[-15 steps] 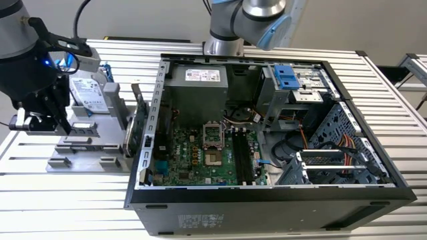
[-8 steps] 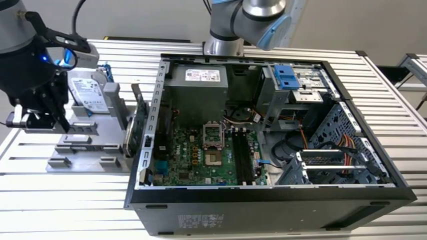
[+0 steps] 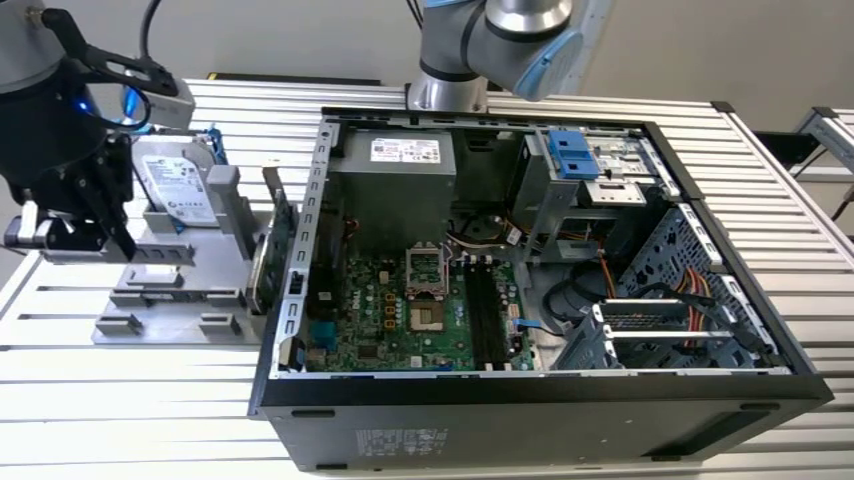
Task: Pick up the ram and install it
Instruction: 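Pick up the ram and move it above insertion slot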
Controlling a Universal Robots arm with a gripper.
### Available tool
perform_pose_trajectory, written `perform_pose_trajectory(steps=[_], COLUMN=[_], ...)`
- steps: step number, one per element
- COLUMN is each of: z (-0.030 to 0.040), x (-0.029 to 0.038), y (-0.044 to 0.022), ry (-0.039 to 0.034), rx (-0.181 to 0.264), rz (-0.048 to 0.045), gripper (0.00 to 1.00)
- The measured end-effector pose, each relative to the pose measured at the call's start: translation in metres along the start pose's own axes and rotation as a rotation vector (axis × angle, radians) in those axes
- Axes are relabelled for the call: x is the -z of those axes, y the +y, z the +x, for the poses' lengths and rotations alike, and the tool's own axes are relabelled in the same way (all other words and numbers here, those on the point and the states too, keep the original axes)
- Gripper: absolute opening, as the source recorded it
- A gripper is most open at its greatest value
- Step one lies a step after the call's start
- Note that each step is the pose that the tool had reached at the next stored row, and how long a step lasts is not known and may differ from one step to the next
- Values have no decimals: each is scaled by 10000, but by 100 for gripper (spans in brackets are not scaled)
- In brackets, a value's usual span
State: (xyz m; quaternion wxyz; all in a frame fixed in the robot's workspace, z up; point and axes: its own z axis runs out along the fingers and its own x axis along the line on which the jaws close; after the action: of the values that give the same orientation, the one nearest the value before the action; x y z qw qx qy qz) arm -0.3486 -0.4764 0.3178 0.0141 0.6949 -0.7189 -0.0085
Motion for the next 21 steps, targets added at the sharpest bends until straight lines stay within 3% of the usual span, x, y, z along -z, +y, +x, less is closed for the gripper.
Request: perform_pose_trajectory(steps=[21], z=[1], x=[233], y=[7], ry=[0], rx=[1], rz=[1], gripper=[0])
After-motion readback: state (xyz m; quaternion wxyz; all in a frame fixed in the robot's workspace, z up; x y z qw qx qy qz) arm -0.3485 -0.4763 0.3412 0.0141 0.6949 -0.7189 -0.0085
